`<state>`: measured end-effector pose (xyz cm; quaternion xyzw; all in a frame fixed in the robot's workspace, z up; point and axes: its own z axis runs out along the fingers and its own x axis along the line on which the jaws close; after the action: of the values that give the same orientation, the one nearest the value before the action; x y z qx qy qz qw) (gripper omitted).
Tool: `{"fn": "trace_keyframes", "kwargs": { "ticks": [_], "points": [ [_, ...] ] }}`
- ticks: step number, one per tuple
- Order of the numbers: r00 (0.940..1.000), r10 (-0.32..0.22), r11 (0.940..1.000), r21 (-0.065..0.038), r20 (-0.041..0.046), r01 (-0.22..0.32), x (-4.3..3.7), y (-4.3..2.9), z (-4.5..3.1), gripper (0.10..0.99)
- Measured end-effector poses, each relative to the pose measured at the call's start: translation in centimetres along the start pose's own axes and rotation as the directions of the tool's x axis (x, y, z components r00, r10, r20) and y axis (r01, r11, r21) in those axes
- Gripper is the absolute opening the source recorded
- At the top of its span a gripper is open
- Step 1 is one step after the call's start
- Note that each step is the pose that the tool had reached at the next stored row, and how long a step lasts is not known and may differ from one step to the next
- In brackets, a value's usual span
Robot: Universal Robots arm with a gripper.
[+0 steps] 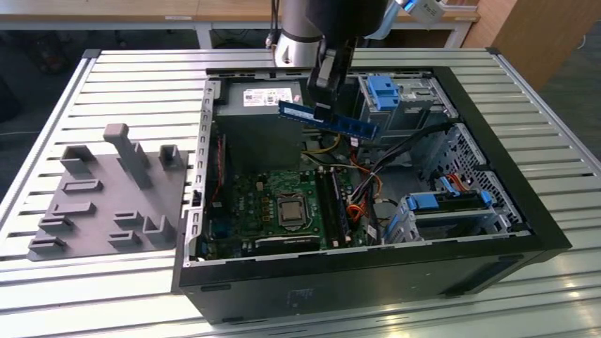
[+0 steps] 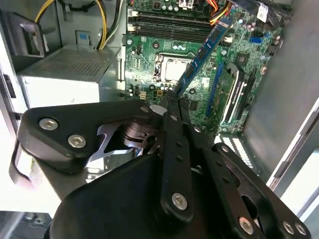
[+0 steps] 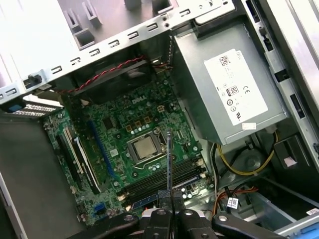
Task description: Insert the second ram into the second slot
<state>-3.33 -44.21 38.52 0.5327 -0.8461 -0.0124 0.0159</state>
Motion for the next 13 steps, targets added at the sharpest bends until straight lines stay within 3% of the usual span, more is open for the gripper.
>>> {"fn": "trace_keyframes", "kwargs": {
  "ticks": [6, 13],
  "points": [
    [0.9978, 0.066, 0.9978, -0.001, 0.0025, -0.066, 0.00, 0.00, 0.01, 0.125],
    [0.9911, 0.133, 0.9911, -0.002, 0.0045, -0.133, 0.00, 0.00, 0.03, 0.125]
  ]
}}
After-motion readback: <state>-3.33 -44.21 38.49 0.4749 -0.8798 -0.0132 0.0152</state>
